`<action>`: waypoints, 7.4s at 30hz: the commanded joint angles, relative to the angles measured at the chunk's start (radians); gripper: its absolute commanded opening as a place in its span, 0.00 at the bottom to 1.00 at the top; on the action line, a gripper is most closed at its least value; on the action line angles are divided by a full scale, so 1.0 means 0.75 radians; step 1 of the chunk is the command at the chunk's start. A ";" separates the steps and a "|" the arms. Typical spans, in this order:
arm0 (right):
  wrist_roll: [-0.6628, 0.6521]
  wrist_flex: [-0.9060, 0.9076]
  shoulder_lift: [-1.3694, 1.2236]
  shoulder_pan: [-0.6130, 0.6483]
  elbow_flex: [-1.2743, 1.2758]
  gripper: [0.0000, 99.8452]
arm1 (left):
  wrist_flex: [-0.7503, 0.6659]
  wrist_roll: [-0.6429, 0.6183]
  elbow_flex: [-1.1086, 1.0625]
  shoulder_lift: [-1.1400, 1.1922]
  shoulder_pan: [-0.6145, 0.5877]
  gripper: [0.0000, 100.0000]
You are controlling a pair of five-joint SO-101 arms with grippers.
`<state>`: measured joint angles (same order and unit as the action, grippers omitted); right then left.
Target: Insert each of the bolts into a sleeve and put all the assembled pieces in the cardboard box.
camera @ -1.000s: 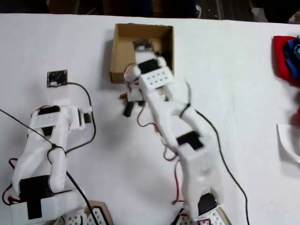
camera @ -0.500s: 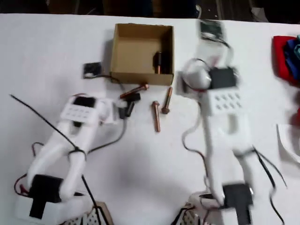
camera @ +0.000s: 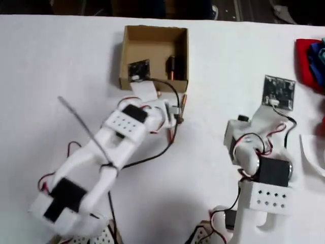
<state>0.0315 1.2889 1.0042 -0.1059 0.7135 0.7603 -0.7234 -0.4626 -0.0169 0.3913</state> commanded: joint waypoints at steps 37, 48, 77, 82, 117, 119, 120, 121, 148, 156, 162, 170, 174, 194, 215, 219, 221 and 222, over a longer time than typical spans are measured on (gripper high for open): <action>-0.012 -0.122 0.046 -0.120 0.006 0.02 | 0.581 -0.012 0.913 0.822 -0.025 0.03; -0.012 -0.122 0.046 -0.122 0.006 0.02 | 0.888 0.293 0.911 0.606 -0.014 0.03; -0.012 -0.122 0.046 -0.114 0.006 0.02 | 0.837 0.624 0.913 0.833 -0.131 0.10; -0.012 -0.122 0.046 -0.120 0.006 0.02 | 0.829 0.554 0.913 0.831 -0.141 0.15; -0.012 -0.122 0.046 -0.114 0.006 0.02 | 0.837 0.546 1.044 0.886 -0.127 0.02; -0.012 -0.122 0.046 -0.114 0.006 0.02 | 0.839 0.546 1.044 0.835 -0.127 0.03; -0.012 -0.122 0.046 -0.114 0.006 0.02 | 0.839 0.544 1.044 0.800 -0.127 0.03; -0.012 -0.122 0.046 -0.114 0.006 0.02 | 0.839 0.546 1.044 0.757 -0.127 0.03; -0.010 -0.764 0.668 0.296 0.827 0.02 | 0.561 0.540 0.721 -0.499 -0.041 0.03; -0.012 -1.116 1.059 0.422 1.219 0.02 | 0.039 0.540 0.420 -0.653 -0.027 0.03; -0.012 -1.292 1.006 0.555 1.227 0.02 | -0.250 0.540 0.302 -0.724 0.135 0.03; -0.336 -1.499 1.008 0.572 1.307 0.02 | -0.307 0.542 0.240 -0.659 0.268 0.03; -0.381 -1.513 1.008 0.572 1.305 0.02 | -0.307 0.540 0.251 -0.640 0.260 0.03; -0.239 -1.511 1.008 0.478 1.305 0.02 | -0.260 0.540 0.226 -0.632 0.266 0.03; -0.239 -1.511 1.008 0.476 1.303 0.02 | -0.313 0.546 0.040 -0.642 0.303 0.03; -0.239 -1.511 1.008 0.476 1.303 0.02 | -0.252 0.546 0.042 -0.642 0.239 0.05; -0.239 -1.511 1.008 0.476 1.303 0.02 | -0.225 0.542 0.040 -0.642 0.215 0.11; -0.239 -1.511 1.008 0.476 1.303 0.02 | -0.211 0.542 0.040 -0.642 0.205 0.15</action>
<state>-0.1542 0.1811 1.7545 0.2654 1.6832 0.5823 -0.3122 -0.4427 -0.4864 0.5831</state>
